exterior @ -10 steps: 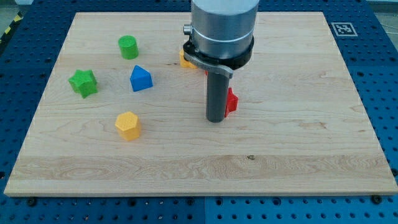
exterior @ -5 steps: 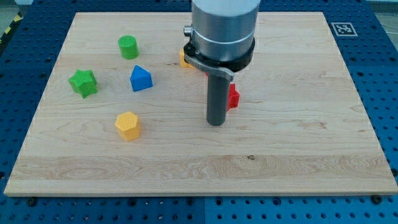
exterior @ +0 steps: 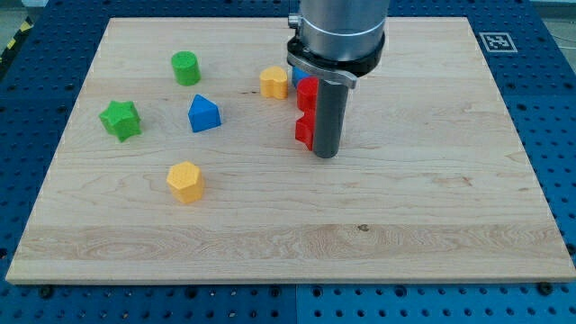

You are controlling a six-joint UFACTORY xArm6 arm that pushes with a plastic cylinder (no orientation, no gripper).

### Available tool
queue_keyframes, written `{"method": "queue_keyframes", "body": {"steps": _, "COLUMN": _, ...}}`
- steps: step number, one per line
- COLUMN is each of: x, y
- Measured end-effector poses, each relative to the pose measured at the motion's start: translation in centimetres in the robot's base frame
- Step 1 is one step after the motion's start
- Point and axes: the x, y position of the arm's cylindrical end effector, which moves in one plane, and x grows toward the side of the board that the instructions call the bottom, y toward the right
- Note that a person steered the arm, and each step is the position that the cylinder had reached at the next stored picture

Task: Move the red star into the red circle

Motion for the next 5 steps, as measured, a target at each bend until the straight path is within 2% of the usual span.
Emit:
{"method": "queue_keyframes", "body": {"steps": 1, "x": -0.2, "y": -0.1}}
{"method": "queue_keyframes", "body": {"steps": 2, "x": -2.9, "y": -0.1}}
{"method": "queue_keyframes", "body": {"steps": 5, "x": -3.0, "y": -1.0}}
